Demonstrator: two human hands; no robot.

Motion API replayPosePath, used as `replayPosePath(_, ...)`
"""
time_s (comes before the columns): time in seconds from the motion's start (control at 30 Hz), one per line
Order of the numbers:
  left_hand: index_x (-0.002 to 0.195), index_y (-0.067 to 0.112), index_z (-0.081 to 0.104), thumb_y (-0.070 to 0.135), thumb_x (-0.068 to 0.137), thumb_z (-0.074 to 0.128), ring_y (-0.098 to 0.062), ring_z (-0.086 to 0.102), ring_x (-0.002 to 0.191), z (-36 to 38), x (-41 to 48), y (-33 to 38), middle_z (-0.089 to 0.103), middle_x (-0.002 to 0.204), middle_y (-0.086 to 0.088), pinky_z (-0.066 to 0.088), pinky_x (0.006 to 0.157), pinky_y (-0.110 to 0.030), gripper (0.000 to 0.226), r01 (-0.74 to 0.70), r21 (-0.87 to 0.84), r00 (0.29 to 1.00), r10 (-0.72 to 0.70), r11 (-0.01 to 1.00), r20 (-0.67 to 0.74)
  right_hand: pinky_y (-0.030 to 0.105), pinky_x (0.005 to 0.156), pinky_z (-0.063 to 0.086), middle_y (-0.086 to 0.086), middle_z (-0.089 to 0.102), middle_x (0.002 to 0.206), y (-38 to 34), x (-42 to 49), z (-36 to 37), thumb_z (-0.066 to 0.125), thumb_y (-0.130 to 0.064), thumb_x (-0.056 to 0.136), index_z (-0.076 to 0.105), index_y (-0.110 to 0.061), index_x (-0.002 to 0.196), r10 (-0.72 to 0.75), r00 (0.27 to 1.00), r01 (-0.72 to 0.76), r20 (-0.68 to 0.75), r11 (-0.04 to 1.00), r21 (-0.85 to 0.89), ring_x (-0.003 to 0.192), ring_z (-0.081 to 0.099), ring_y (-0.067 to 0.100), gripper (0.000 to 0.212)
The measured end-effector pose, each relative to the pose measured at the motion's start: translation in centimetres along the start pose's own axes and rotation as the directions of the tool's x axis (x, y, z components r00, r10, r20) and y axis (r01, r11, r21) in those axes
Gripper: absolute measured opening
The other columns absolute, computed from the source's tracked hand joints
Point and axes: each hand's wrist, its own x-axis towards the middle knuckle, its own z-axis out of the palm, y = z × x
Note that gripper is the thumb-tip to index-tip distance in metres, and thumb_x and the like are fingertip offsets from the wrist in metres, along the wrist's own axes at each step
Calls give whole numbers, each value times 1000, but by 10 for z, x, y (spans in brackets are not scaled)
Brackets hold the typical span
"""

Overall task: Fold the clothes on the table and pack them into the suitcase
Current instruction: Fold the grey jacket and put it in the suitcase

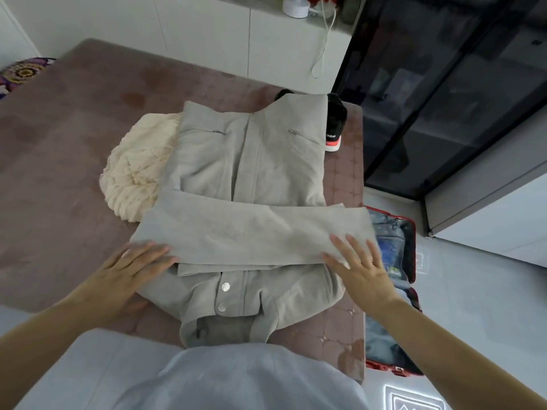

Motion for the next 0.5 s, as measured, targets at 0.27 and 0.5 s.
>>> replayPosePath(0.27, 143, 26, 35, 43, 74, 57, -20, 37, 133, 28, 16, -18, 41, 146, 3, 9, 114, -45, 74, 96, -179, 972, -53, 979, 229, 53, 92, 43, 6, 62, 125, 20, 6, 0, 84, -48, 24, 59, -18, 125, 18, 939, -37, 343, 998, 48, 110, 62, 23, 108)
replayPosePath(0.5, 128, 57, 40, 42, 76, 52, -2, 53, 110, 19, 39, -22, 54, 122, 31, 40, 94, -31, 55, 137, -451, 990, -133, 882, 40, 42, 112, 20, 11, 40, 146, 25, 24, -10, 68, -27, 77, 35, -22, 143, -31, 934, 26, 357, 999, 20, 132, 41, 23, 74)
